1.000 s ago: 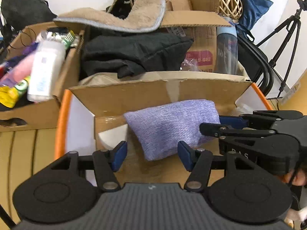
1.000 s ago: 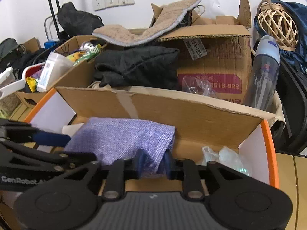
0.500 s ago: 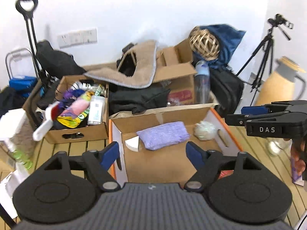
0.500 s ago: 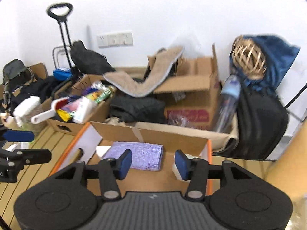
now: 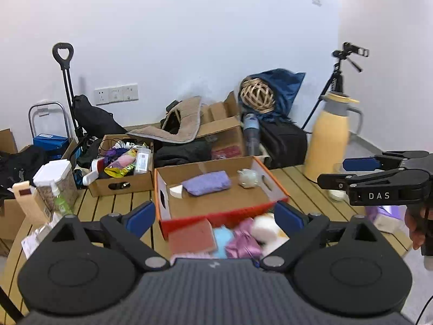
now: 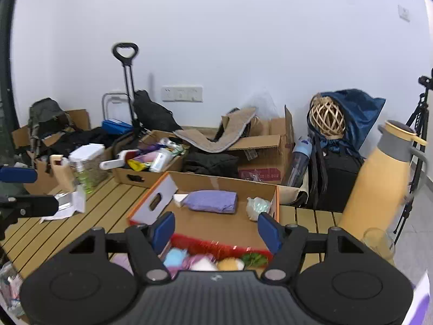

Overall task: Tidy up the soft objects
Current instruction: 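Open the grippers and withdraw both tools from the box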

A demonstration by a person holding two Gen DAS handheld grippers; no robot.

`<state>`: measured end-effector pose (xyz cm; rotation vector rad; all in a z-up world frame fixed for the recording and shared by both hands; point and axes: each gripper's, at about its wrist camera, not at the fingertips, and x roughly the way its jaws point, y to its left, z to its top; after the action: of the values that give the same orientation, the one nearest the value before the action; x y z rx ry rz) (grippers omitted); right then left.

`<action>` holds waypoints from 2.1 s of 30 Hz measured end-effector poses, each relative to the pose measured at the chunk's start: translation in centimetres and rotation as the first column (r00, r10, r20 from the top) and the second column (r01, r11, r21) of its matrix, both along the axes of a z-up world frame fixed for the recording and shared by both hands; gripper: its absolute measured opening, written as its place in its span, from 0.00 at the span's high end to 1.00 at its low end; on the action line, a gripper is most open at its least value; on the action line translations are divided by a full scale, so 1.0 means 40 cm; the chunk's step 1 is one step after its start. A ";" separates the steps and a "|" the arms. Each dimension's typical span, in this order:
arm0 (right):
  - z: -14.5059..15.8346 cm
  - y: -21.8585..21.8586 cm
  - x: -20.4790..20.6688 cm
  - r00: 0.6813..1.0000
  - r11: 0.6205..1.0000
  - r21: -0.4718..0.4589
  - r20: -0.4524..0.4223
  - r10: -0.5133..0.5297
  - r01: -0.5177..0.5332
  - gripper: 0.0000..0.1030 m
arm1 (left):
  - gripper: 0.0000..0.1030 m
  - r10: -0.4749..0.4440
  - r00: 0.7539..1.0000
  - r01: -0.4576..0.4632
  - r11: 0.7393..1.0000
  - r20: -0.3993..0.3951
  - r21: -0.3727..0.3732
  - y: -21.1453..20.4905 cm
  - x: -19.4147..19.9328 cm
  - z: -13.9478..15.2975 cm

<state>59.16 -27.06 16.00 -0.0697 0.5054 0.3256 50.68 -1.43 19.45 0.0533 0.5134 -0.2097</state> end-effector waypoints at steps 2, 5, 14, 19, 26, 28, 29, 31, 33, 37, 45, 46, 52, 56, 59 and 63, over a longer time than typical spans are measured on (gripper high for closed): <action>-0.004 -0.004 -0.083 0.999 1.000 0.009 0.037 0.006 -0.006 0.33 | 0.03 0.006 0.999 -0.006 1.000 0.033 0.002 -0.001 -0.083 -0.017; -0.020 -0.015 -0.218 0.995 0.999 0.037 0.102 0.012 -0.016 0.29 | 0.02 0.008 0.997 -0.008 1.000 0.074 0.006 0.004 -0.204 -0.047; -0.154 -0.033 -0.554 0.982 0.995 0.102 0.187 0.002 -0.021 0.22 | 0.00 0.094 0.973 -0.092 0.996 0.213 -0.016 0.051 -0.484 -0.183; -0.233 -0.022 -0.688 0.978 0.996 0.087 0.207 -0.022 0.004 0.21 | 0.00 0.177 0.952 -0.169 0.984 0.251 -0.051 0.073 -0.609 -0.238; -0.287 -0.011 -0.875 0.976 0.997 0.072 0.216 0.010 -0.026 0.13 | 0.00 0.195 0.946 -0.189 0.981 0.258 -0.049 0.064 -0.796 -0.290; -0.301 -0.002 -0.915 0.979 0.997 0.069 0.204 0.007 -0.022 0.13 | 0.00 0.193 0.950 -0.182 0.981 0.244 -0.066 0.063 -0.838 -0.301; -0.305 0.002 -0.934 0.980 0.997 0.068 0.197 0.012 -0.026 0.13 | 0.00 0.187 0.953 -0.176 0.982 0.239 -0.066 0.059 -0.855 -0.307; -0.317 0.007 -0.974 0.981 0.996 0.071 0.188 0.034 -0.048 0.11 | 0.00 0.177 0.956 -0.169 0.984 0.235 -0.056 0.054 -0.883 -0.316; -0.325 0.009 -1.005 0.981 0.996 0.071 0.187 0.041 -0.055 0.10 | 0.00 0.175 0.955 -0.169 0.984 0.239 -0.049 0.050 -0.904 -0.318; -0.329 0.003 -1.041 0.980 0.996 0.076 0.199 0.024 -0.040 0.10 | 0.00 0.177 0.950 -0.170 0.984 0.256 -0.048 0.045 -0.928 -0.310; -0.328 -0.005 -1.031 0.979 0.996 0.082 0.205 0.008 -0.025 0.10 | 0.00 0.166 0.951 -0.162 0.986 0.261 -0.038 0.035 -0.919 -0.311; -0.328 -0.005 -1.023 0.979 0.996 0.082 0.203 0.008 -0.025 0.10 | 0.00 0.165 0.952 -0.162 0.986 0.259 -0.036 0.034 -0.910 -0.312; -0.332 -0.003 -0.963 0.980 0.996 0.091 0.201 -0.001 -0.018 0.10 | 0.00 0.151 0.960 -0.149 0.989 0.234 -0.023 0.029 -0.831 -0.325; -0.340 0.003 -0.891 0.983 0.996 0.090 0.185 -0.005 -0.012 0.10 | 0.00 0.138 0.970 -0.136 0.990 0.202 -0.022 0.028 -0.758 -0.348; -0.353 0.012 -0.827 0.986 0.996 0.089 0.169 -0.004 -0.012 0.11 | 0.00 0.126 0.976 -0.123 0.992 0.176 -0.026 0.029 -0.689 -0.371; -0.384 0.024 -0.716 0.991 0.996 0.090 0.136 -0.001 -0.012 0.11 | 0.00 0.119 0.982 -0.118 0.993 0.145 -0.017 0.032 -0.576 -0.403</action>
<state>30.51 -26.08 0.64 -0.0053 0.3545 0.3464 27.62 -0.14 3.31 0.0297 0.3690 -0.0903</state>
